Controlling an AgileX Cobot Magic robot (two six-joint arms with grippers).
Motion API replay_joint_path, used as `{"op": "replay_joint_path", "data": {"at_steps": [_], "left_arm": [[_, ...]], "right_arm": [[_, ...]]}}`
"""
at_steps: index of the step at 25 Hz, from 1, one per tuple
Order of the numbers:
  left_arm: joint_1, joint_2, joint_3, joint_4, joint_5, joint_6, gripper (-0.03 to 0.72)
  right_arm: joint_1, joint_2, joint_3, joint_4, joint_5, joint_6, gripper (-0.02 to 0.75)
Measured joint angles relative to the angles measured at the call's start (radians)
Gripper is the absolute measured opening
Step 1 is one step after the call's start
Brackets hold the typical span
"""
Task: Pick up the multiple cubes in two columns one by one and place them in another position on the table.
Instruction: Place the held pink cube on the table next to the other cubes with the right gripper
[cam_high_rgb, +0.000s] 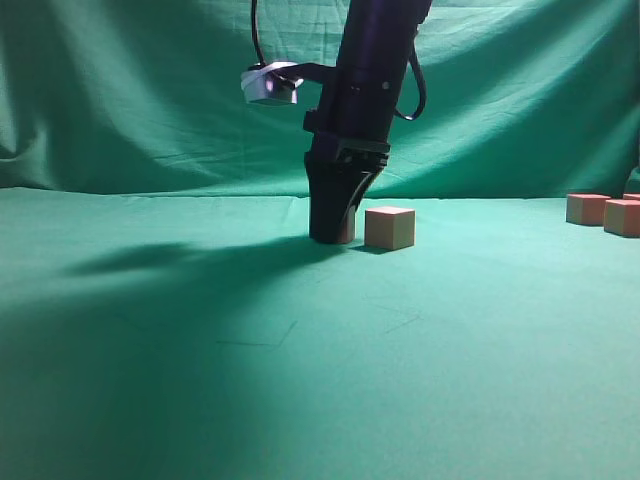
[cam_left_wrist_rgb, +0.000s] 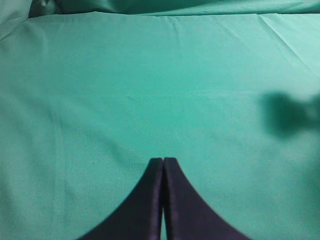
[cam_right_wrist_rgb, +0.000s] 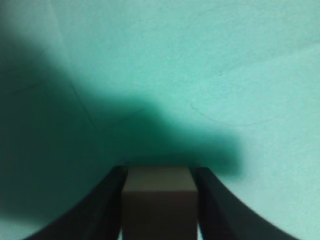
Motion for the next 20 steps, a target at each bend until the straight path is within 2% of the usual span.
{"op": "replay_joint_path", "data": {"at_steps": [5,7,10,11,20], "left_arm": [[0.000,0.000,0.000,0.000,0.000,0.000,0.000],[0.000,0.000,0.000,0.000,0.000,0.000,0.000],[0.000,0.000,0.000,0.000,0.000,0.000,0.000],[0.000,0.000,0.000,0.000,0.000,0.000,0.000],[0.000,0.000,0.000,0.000,0.000,0.000,0.000]], "right_arm": [[0.000,0.000,0.000,0.011,-0.005,0.027,0.535],[0.000,0.000,0.000,0.011,-0.005,0.036,0.594],[0.000,0.000,-0.019,0.020,-0.005,0.053,0.580],[0.000,0.000,-0.028,0.026,-0.005,0.057,0.620],[0.000,-0.093,-0.110,0.093,0.018,0.099,0.605]]}}
